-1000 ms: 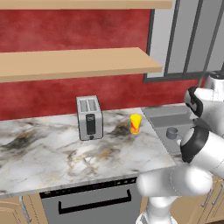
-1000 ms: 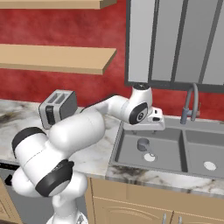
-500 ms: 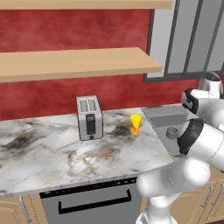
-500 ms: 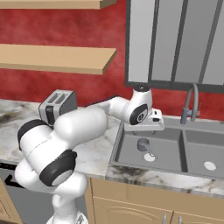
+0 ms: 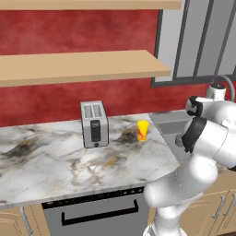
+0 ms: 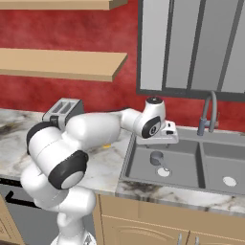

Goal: Move any existing items from the left basin to the right basin for drying. Then move the cup from the counter to the left basin of the sink for washing.

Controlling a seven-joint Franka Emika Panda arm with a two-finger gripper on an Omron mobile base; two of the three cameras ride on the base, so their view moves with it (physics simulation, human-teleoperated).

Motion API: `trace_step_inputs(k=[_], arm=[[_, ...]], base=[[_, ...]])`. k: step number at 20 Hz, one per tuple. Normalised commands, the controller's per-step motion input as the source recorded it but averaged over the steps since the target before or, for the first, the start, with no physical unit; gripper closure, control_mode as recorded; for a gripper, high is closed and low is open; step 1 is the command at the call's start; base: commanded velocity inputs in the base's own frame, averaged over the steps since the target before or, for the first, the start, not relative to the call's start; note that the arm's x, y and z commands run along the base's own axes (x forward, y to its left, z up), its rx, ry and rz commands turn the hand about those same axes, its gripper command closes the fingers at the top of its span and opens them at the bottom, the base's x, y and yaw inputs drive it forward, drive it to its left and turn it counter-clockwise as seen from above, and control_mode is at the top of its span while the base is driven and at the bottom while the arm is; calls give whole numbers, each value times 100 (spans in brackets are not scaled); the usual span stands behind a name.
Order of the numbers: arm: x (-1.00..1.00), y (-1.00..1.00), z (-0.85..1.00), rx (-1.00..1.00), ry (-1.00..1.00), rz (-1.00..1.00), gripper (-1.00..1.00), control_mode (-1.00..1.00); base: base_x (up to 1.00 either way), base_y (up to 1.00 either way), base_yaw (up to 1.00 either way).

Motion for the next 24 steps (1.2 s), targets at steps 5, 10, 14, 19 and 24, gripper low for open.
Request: trace_step_inputs(k=[5, 10, 14, 19, 24], arm=[[31, -3, -23, -1, 0, 0, -100, -100], [23, -9, -22, -2, 0, 0, -100, -100], [17, -7, -25, -2, -1, 0, -100, -100], [23, -5, -24, 0, -3, 0, -100, -100], [23, -8, -17, 0, -1, 2, -100, -100]], base=[[0, 0, 0], [0, 0, 0], [0, 0, 0], [0, 0, 0], [0, 0, 0]])
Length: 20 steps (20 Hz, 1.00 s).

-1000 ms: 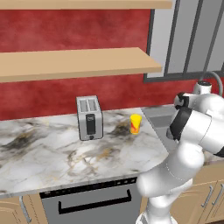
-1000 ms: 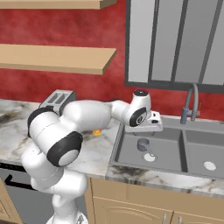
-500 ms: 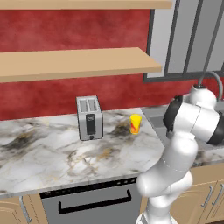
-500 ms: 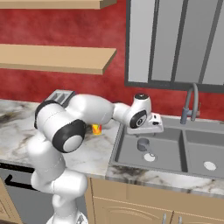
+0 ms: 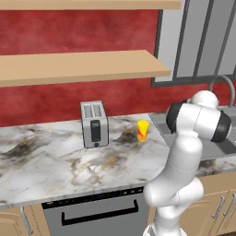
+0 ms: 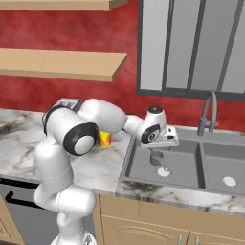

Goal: Move any existing items from the left basin to the right basin for drying. Then move the cup from the counter to the left basin of the sink for washing.

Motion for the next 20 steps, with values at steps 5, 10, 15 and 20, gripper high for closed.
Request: trace_step_inputs(k=[5, 10, 15, 20], arm=[[18, -13, -14, 0, 0, 4, -100, -100], [14, -11, -12, 0, 0, 5, -100, -100], [14, -6, -16, 0, 0, 5, -100, -100], [6, 0, -17, 0, 0, 4, -100, -100]], base=[[0, 0, 0], [0, 0, 0], [0, 0, 0], [0, 0, 0]])
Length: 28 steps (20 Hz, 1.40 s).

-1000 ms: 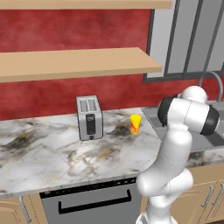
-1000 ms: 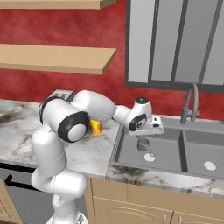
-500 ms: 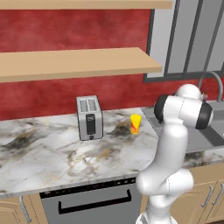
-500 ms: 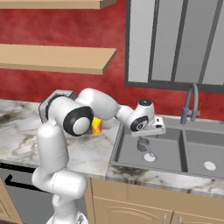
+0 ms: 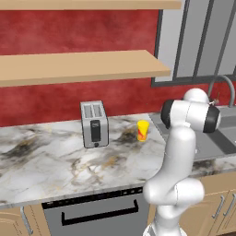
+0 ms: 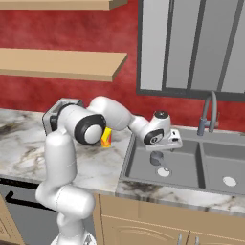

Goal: Move any existing items from the left basin to the right basin for drying. Then move the cup from the counter to the left basin of the sink for washing.

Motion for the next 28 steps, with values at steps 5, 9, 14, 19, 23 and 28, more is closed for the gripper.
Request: trace_step_inputs(k=[5, 9, 14, 19, 23, 28], arm=[[4, 0, -20, 0, 0, 2, -100, -100], [6, 0, -20, 0, 0, 1, -100, -100], [10, 0, -24, 0, 0, 1, -100, -100], [11, 0, -26, 0, 0, 1, -100, -100], [8, 0, -26, 0, 0, 1, -100, -100], [5, 0, -25, 0, 0, 1, -100, -100]], base=[[0, 0, 0], [0, 0, 0], [0, 0, 0], [0, 0, 0], [0, 0, 0], [0, 0, 0]])
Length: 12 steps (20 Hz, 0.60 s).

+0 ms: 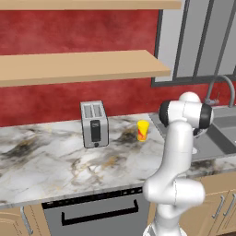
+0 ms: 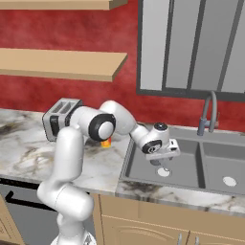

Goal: Move any existing items from the left basin to the right basin for drying. Then move the cup from the counter to the left basin of the sink for washing.

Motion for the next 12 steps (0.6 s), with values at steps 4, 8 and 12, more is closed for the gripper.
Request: trace_step_inputs(k=[4, 8, 12], arm=[[2, 0, -23, 0, 0, 1, -100, -100], [2, 0, -18, 0, 0, 1, -100, -100], [1, 0, -18, 0, 0, 1, -100, -100]], base=[[0, 0, 0], [0, 0, 0], [0, 0, 0]])
